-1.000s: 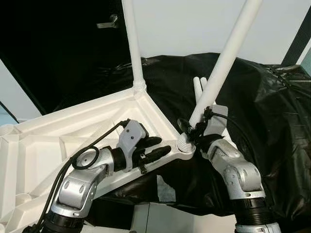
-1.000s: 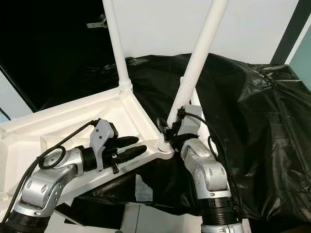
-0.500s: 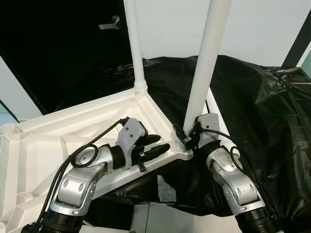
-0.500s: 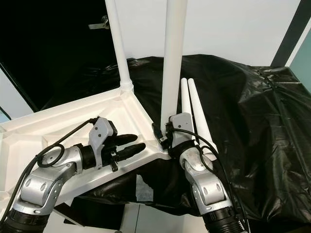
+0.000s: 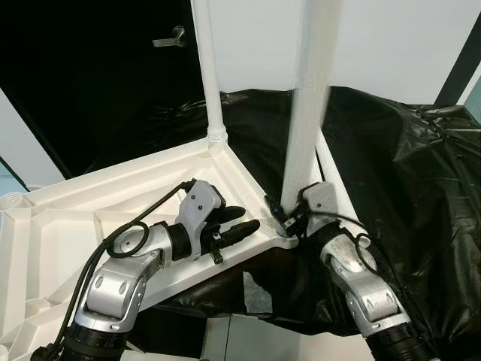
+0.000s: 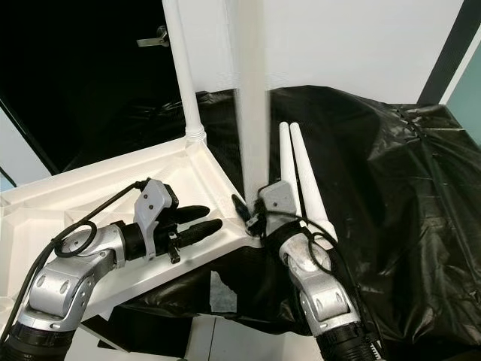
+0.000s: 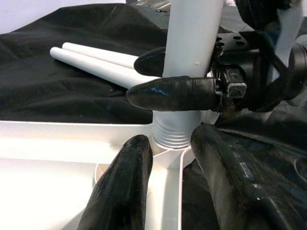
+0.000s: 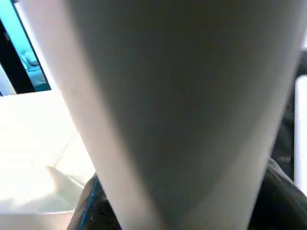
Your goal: Building children table
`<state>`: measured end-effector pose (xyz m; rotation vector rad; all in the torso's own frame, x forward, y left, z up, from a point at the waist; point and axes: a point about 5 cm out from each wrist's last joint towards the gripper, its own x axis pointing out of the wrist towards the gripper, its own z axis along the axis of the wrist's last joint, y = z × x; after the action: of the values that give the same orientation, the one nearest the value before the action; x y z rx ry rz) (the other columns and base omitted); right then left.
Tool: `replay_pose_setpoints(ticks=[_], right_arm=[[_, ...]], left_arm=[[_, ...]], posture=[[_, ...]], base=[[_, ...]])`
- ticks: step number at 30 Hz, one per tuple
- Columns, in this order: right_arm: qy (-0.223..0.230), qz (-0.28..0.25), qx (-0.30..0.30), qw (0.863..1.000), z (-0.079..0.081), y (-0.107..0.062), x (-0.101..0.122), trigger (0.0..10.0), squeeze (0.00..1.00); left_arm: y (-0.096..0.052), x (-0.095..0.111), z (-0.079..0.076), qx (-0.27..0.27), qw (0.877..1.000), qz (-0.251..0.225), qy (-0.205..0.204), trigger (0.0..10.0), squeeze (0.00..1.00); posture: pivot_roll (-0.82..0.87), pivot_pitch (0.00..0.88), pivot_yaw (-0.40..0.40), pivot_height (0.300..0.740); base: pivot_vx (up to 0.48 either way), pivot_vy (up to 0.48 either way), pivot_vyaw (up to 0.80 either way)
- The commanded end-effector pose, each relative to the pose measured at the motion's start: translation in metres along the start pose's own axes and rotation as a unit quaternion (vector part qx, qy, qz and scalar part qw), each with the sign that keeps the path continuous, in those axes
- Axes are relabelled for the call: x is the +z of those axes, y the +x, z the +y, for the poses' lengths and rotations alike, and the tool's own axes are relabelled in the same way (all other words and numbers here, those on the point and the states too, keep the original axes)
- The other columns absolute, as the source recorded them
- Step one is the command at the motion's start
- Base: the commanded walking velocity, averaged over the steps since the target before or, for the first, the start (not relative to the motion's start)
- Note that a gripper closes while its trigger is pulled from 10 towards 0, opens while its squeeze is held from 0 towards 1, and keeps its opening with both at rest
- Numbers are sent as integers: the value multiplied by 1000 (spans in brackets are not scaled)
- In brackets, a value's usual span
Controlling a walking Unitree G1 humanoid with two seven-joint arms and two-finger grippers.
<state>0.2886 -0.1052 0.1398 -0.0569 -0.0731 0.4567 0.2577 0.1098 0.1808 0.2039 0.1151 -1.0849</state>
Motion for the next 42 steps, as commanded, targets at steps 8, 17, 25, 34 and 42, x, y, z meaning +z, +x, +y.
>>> replay_pose_setpoints(ticks=[8,17,25,34,42], right_arm=[[89,74,-19,993,-5,0,-24,10000,0],[70,73,-14,995,-6,-1,-28,10000,0],[102,71,-11,992,-5,-10,-40,10000,0],[179,62,-67,980,-26,-3,-32,10000,0],[11,82,-11,997,-17,-1,-31,10000,0]], left_arm=[[-2,3,10,54,999,3,7,10000,0],[-3,3,10,55,998,2,6,10000,0],[-3,3,10,56,998,3,5,10000,0],[-2,4,11,54,998,3,7,10000,0],[-3,5,11,54,998,2,9,10000,0]], posture=[[63,0,40,740],[66,0,39,740],[68,0,37,740],[64,0,44,740],[66,0,43,740]], base=[[0,0,0],[0,0,0],[0,0,0],[0,0,0],[0,0,0]])
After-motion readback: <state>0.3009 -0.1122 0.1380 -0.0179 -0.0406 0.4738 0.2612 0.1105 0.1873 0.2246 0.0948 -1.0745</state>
